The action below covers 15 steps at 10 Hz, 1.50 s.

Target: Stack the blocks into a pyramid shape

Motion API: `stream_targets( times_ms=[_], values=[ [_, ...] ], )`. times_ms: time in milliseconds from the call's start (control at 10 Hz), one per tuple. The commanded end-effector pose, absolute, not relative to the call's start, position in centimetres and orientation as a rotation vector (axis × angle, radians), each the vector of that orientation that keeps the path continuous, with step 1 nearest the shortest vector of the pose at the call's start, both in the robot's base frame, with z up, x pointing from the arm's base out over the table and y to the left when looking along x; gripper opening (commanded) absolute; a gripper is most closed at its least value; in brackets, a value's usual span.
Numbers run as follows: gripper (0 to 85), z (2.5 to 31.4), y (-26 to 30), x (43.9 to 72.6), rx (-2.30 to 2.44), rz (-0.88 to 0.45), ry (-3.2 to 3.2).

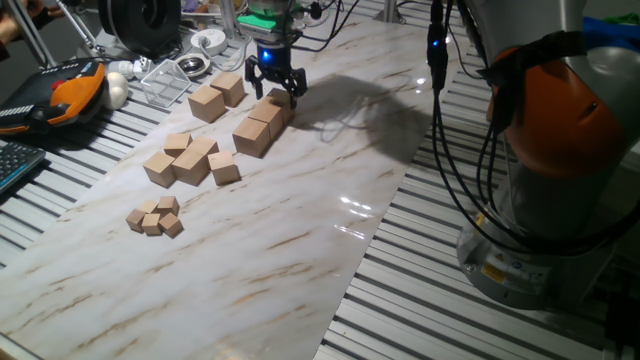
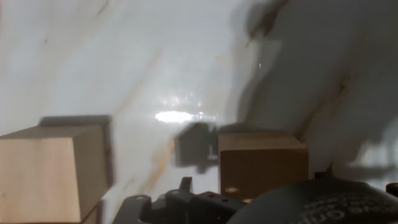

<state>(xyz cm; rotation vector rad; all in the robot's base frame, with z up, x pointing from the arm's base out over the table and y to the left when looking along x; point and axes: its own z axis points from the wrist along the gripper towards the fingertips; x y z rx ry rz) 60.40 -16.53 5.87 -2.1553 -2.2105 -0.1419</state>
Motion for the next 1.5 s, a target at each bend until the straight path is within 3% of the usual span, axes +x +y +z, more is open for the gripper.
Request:
stream_targets(
  times_ms=[0,500,800,900,1400],
  values=[
    [85.0,6.3,-16.5,60.4,-2.154,-0.137,-2.21],
    [85.0,10.3,-14.7,60.5,-2.134,-0.119,-2.212],
    [34.0,10.7,-13.9,60.4,-2.11,-0.152,-2.258],
    [0.0,10.7,-13.6,60.3,-2.11,-0.167,-2.271],
    [0.0,10.8,-13.2,60.9,-2.174,-0.216,-2.296]
  ],
)
